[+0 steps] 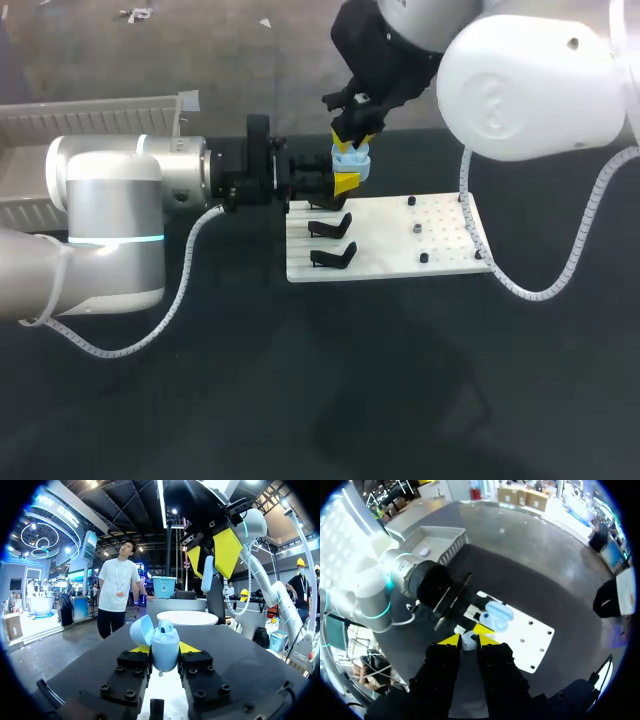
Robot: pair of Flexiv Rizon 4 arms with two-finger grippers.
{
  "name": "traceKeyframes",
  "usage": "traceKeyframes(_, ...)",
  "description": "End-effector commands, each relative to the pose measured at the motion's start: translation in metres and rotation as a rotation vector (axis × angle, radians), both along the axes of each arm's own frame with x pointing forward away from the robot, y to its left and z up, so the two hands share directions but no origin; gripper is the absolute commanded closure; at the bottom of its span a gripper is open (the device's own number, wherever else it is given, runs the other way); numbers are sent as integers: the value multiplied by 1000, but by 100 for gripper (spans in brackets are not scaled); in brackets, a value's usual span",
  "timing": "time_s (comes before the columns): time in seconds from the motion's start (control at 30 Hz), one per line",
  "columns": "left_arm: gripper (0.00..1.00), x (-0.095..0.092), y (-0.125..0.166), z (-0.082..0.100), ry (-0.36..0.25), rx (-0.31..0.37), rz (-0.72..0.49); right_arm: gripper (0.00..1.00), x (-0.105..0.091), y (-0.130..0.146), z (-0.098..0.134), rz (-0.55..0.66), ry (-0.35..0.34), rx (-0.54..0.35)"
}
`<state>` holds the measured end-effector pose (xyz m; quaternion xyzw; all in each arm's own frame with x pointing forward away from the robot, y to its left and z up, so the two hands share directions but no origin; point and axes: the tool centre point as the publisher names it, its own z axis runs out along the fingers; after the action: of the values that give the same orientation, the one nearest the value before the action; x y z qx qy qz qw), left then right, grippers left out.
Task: Pick up each earbud case from the left stands, insert the matching earbuds, close the lid, and place the case in the box.
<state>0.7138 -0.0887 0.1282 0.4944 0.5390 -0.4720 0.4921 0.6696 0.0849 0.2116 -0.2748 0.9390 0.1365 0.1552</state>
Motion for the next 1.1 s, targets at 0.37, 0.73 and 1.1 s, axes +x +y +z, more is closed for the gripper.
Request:
traceKeyframes(0.37, 100, -2, 0, -1, -6, -5, 7, 100, 16, 2, -8, -3, 27, -71)
traceKeyframes(0.73, 100, -2, 0, -1, -6, -5, 7, 100, 23, 6, -14, -11, 26, -71)
traceKeyframes(1.1, 100, -2, 0, -1, -6, -5, 7, 100, 27, 5, -23, -7, 19, -75)
